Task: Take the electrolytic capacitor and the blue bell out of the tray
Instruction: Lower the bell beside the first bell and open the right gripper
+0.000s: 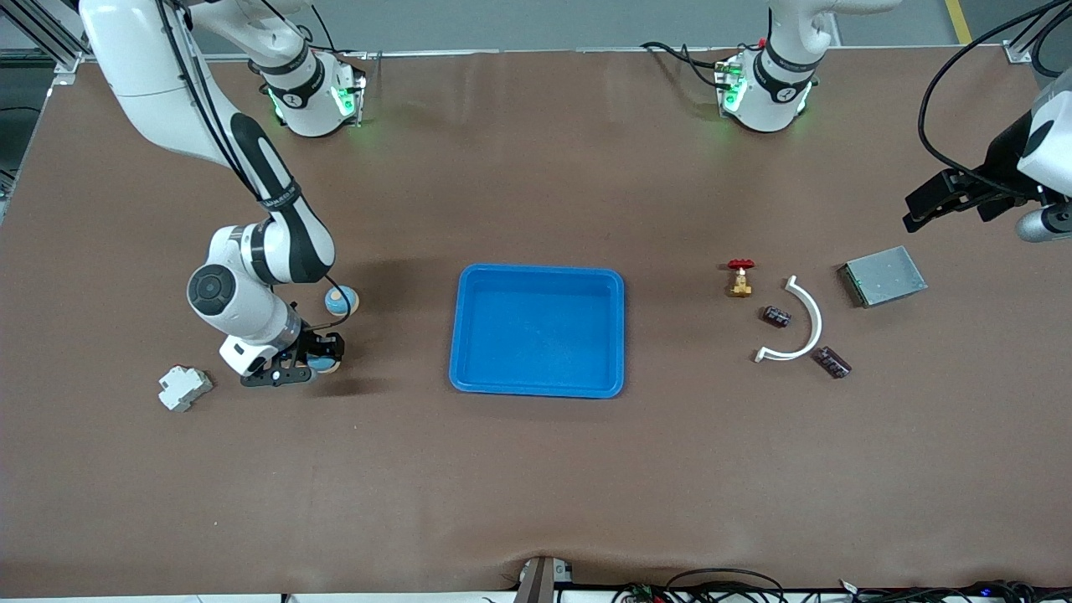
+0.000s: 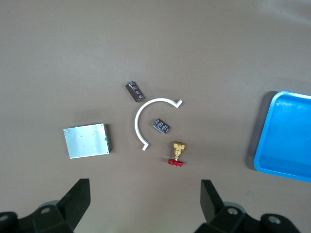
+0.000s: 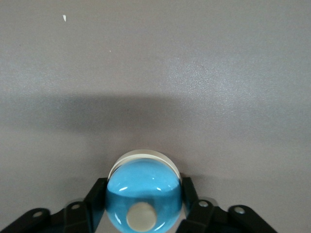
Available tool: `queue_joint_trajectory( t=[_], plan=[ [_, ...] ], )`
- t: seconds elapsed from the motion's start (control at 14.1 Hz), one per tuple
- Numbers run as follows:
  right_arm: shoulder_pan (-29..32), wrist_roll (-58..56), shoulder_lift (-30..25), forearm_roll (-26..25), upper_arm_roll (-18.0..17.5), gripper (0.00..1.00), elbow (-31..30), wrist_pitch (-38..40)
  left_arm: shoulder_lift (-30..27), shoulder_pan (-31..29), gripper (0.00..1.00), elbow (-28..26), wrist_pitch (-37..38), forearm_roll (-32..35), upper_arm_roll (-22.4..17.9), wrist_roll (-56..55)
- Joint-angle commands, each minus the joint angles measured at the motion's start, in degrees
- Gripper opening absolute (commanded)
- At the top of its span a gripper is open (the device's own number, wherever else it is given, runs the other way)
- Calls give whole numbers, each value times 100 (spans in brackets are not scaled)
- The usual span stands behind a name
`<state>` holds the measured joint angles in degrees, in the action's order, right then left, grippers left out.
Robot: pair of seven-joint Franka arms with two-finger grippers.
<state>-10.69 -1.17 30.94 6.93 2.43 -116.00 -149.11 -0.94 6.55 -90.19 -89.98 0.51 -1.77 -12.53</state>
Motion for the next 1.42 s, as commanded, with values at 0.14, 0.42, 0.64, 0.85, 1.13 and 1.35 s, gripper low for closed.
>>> queue_joint_trajectory(
  t=[0.14, 0.42, 0.64, 0.85, 1.13, 1.35],
  plan=[
    [111, -67, 35, 186, -102, 100, 43, -4, -38, -13, 100, 54, 77, -7, 19, 58],
    [103, -85, -202, 186, -94, 100, 235, 617, -56, 4, 100, 71, 95, -7, 19, 58],
    [111, -50, -299, 177, -94, 100, 657, 1436, -38, -40, 100, 264, 95, -7, 1, 119],
    [120, -120, -387, 168, -76, 100, 720, 1464, 6, -48, 100, 265, 95, -7, -25, 155],
    [120, -129, -703, 98, -50, 100, 842, 1761, -55, -49, 100, 361, 112, -16, -157, 172],
    [243, -137, -905, 54, -41, 100, 1263, 2753, -56, -40, 100, 353, 191, 1, -139, 146]
  ],
)
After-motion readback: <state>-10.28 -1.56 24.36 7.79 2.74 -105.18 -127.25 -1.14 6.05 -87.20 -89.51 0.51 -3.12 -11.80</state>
